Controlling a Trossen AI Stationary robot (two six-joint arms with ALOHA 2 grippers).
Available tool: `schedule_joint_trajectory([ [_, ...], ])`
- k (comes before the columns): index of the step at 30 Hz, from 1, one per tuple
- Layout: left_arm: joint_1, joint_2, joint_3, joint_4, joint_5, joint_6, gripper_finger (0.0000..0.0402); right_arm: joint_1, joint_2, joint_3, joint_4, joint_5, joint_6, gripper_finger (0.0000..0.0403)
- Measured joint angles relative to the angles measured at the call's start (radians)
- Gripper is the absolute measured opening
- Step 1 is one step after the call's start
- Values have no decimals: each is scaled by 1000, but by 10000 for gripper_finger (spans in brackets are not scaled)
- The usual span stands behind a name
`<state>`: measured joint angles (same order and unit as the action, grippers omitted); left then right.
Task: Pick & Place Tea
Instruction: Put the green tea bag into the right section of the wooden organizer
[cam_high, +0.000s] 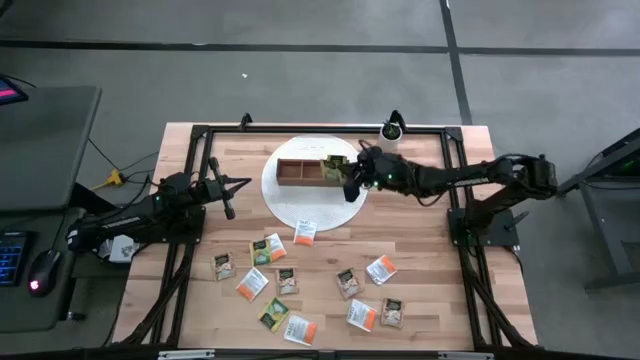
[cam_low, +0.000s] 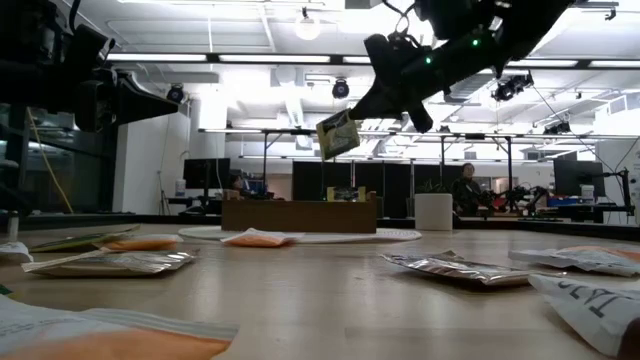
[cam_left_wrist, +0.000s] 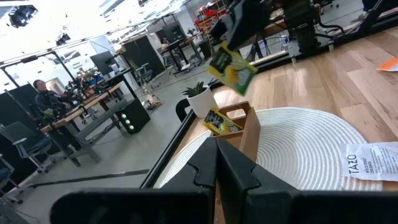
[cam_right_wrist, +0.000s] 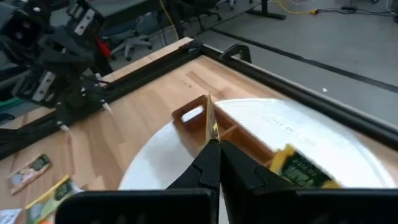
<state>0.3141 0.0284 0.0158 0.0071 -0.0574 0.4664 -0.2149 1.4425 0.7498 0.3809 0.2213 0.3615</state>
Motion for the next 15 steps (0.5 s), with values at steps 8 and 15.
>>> schedule_joint_trajectory([
  [8, 0, 0, 0, 0, 0, 0, 1, -140, 7, 1, -8, -115, -49, 0],
  [15, 0, 0, 0, 0, 0, 0, 1, -194, 79, 1, -6, -187, -56, 0],
])
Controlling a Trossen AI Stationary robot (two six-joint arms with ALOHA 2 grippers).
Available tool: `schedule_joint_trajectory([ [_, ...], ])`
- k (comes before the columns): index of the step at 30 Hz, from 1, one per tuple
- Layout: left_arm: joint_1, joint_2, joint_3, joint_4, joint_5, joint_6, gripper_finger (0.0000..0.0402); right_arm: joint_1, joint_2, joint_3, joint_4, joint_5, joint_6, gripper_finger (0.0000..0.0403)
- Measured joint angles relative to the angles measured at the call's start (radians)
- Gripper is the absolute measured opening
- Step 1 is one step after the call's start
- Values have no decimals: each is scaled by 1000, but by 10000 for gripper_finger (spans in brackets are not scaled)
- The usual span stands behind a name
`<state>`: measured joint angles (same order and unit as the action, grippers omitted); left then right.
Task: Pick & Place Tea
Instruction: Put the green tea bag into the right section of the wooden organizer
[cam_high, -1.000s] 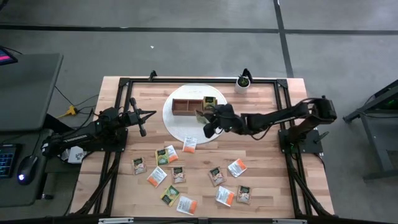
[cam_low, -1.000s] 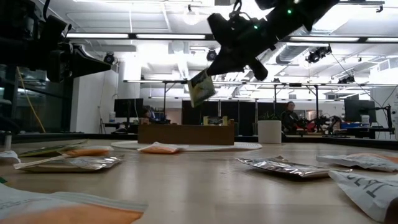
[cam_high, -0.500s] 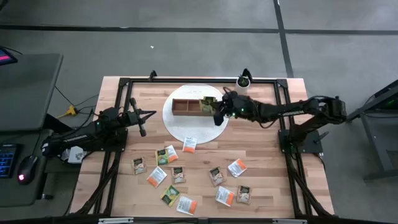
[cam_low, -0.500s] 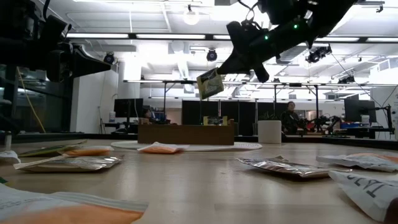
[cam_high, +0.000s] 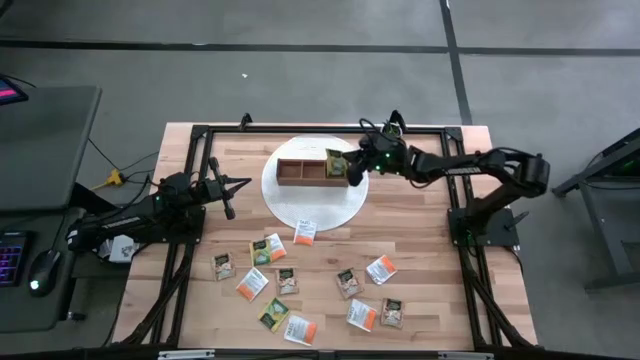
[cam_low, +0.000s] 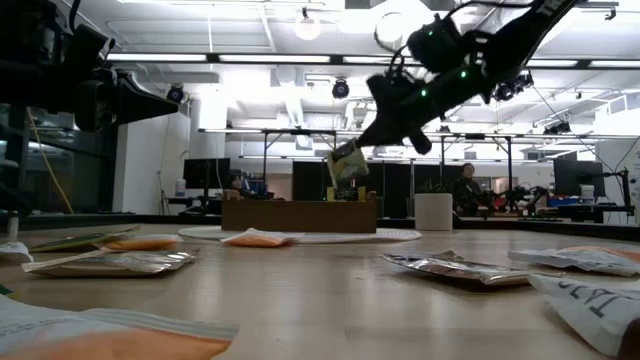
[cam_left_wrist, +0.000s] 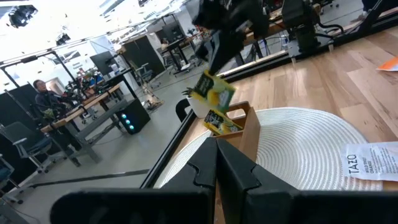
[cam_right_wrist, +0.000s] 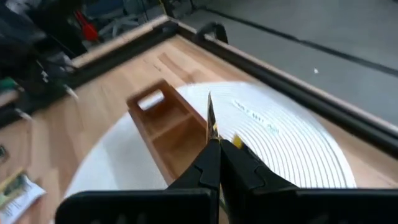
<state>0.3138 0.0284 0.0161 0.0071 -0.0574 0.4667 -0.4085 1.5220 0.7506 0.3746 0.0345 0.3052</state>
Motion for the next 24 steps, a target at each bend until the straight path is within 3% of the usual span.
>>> schedule_joint_trajectory([
  [15, 0, 0, 0, 0, 0, 0, 1, -26, 131, 0, 53, -28, 34, 0],
  [24, 0, 0, 0, 0, 0, 0, 1, -37, 135, 0, 57, -4, 57, 0],
])
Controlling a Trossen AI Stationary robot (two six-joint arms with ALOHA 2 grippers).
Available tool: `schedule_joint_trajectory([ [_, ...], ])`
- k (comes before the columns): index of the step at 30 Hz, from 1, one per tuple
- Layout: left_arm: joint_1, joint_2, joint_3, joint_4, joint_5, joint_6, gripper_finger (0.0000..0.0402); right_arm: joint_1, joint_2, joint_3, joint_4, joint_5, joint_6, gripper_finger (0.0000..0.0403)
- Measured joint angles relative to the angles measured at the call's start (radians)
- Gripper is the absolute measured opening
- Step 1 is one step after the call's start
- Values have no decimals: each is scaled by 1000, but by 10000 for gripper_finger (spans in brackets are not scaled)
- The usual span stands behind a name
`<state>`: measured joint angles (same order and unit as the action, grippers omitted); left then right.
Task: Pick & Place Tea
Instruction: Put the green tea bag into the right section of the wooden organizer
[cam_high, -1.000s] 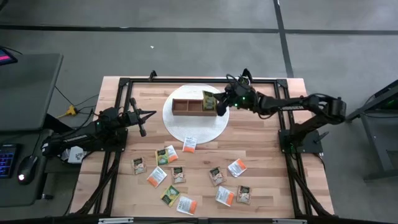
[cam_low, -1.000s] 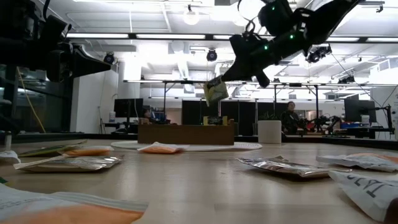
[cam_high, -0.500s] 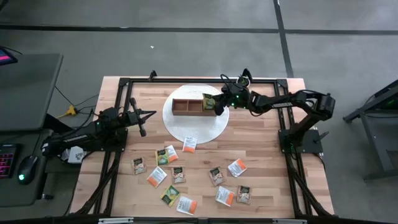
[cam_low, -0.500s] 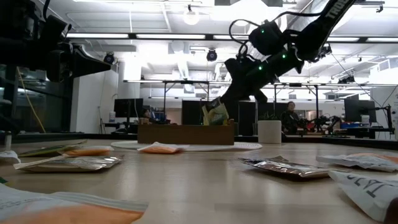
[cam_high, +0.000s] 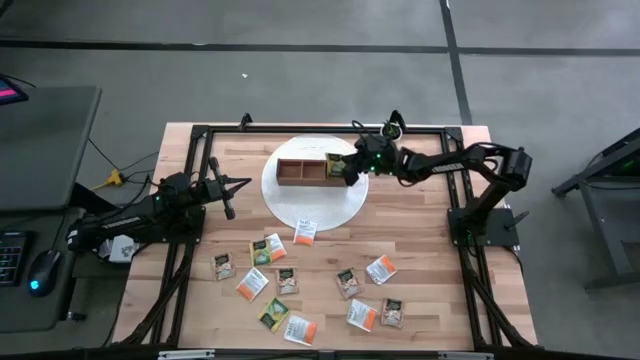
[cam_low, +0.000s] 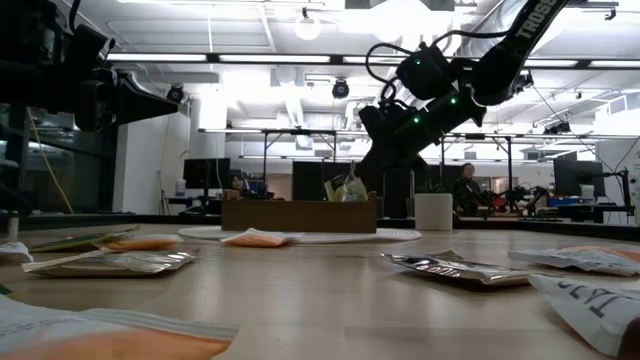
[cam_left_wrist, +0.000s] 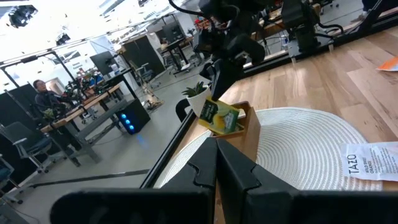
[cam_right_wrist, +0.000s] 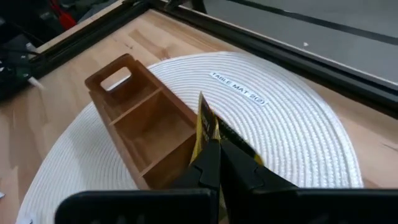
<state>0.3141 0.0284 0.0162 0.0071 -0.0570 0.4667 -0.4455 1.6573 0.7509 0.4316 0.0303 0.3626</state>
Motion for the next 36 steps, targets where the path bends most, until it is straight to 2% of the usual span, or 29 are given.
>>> schedule_joint_trajectory([
  [8, 0, 0, 0, 0, 0, 0, 1, 0, 0, 0, -23, -5, 18, 25],
  [17, 0, 0, 0, 0, 0, 0, 1, 1, 0, 0, -38, -1, 22, 113],
  [24, 0, 0, 0, 0, 0, 0, 1, 13, -27, 15, -64, 49, 17, 168],
  [28, 0, 0, 0, 0, 0, 0, 1, 37, -56, 93, -186, 50, -41, 184],
  [36, 0, 0, 0, 0, 0, 0, 1, 165, -35, 372, -573, -11, -112, 189],
])
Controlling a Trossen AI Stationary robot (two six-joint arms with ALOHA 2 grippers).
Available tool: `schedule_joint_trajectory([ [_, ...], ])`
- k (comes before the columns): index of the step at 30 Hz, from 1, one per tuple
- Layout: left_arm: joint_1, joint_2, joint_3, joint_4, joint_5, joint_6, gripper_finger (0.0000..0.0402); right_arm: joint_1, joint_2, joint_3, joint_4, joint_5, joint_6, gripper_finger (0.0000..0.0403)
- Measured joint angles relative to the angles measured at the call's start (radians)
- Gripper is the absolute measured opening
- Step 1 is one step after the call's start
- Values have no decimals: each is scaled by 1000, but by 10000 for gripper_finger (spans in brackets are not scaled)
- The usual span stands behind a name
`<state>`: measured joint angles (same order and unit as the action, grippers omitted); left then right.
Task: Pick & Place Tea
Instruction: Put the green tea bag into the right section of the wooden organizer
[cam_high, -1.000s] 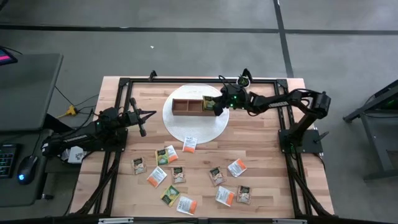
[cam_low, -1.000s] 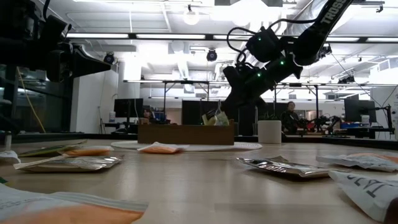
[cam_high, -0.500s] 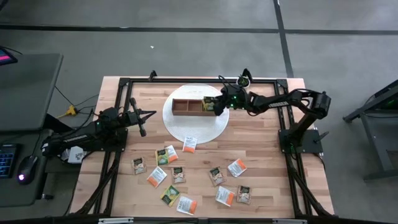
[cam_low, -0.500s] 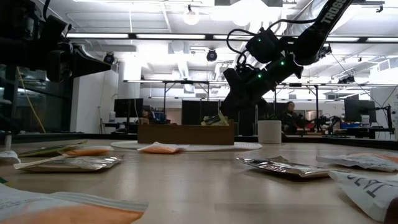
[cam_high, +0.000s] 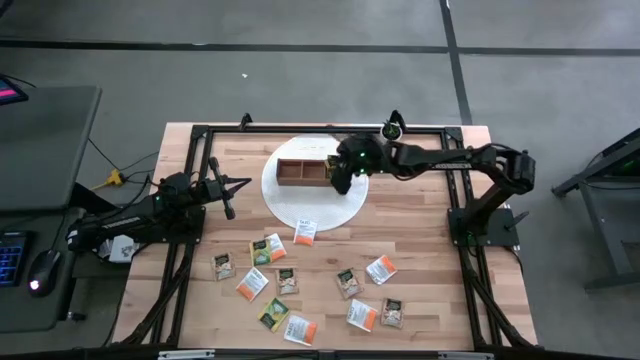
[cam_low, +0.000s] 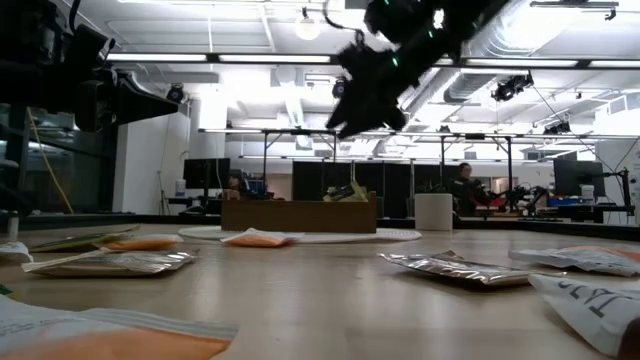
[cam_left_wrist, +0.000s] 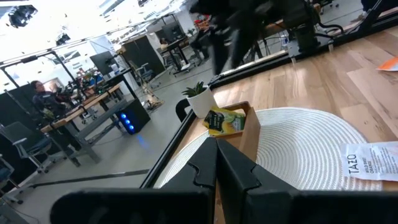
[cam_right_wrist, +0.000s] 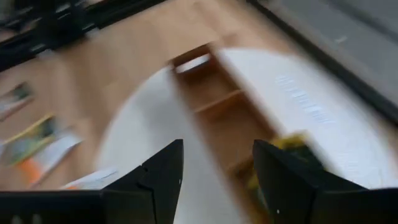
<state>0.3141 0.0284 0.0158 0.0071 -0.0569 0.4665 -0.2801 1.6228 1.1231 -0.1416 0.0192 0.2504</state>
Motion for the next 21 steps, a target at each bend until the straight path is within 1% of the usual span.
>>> schedule_joint_trajectory([
  [3, 0, 0, 0, 0, 0, 0, 1, 53, 39, 80, -73, -69, 93, 189],
  [6, 0, 0, 0, 0, 0, 0, 1, 103, 97, 134, -79, -154, 219, 190],
  [10, 0, 0, 0, 0, 0, 0, 1, 174, 199, 205, -78, -230, 371, 190],
  [17, 0, 0, 0, 0, 0, 0, 1, 259, 411, 359, -27, -325, 614, 190],
  [21, 0, 0, 0, 0, 0, 0, 1, 282, 518, 474, -19, -318, 732, 190],
])
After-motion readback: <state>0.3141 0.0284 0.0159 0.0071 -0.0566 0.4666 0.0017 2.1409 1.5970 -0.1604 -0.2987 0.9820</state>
